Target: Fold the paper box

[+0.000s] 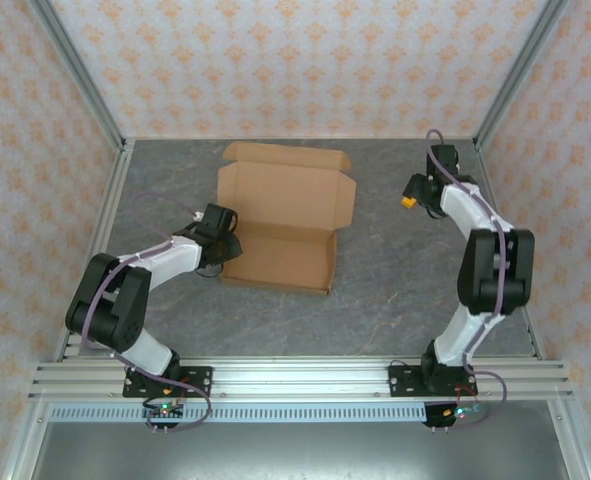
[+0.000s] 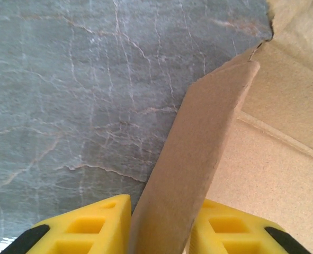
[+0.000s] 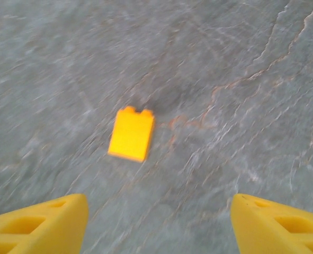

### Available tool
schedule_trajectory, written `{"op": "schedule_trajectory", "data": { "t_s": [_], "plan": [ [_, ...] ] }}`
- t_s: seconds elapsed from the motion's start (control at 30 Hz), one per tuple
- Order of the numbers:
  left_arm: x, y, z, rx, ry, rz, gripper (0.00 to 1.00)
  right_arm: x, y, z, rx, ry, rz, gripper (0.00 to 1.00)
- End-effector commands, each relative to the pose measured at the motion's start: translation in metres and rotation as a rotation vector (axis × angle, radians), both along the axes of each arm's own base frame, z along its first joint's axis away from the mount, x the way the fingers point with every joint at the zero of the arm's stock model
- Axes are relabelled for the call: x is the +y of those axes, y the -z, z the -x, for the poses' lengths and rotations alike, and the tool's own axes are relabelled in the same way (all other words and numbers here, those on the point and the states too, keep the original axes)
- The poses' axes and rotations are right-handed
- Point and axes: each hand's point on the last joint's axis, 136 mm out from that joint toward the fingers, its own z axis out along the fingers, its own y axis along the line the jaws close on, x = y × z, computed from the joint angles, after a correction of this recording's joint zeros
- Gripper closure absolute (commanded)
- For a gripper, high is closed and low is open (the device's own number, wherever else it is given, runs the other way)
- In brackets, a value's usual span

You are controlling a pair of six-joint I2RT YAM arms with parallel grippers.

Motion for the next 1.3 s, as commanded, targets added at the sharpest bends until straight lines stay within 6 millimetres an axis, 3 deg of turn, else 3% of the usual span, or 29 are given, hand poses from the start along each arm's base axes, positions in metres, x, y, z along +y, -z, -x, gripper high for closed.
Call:
{"op": "schedule_trajectory", "data": {
  "t_s": [0.0,0.23,0.6,1.27],
  "plan": [
    [-0.002,-0.008,-0.013,-0.051,-0.035,-0.014,0.68,-0.006,0.021,-0.003,0.090,0.054,0.005,0.29],
    [-0.006,-0.010,-0.014,-0.053,-0.022,-0.024,0.68,0.013,0.040,-0.023,0.121,0.038,-0.012,0.29],
    [-0.006,-0.021,-0.016,-0.068,-0.014,-0.042,0.69,0.014,0.070,-0.035,0.185,0.059,0.026,0.32],
    [-0.003,-0.034,-0.013,-0.090,-0.005,-0.058,0.69,0.015,0.080,-0.047,0.236,0.084,0.018,0.50]
  ]
}}
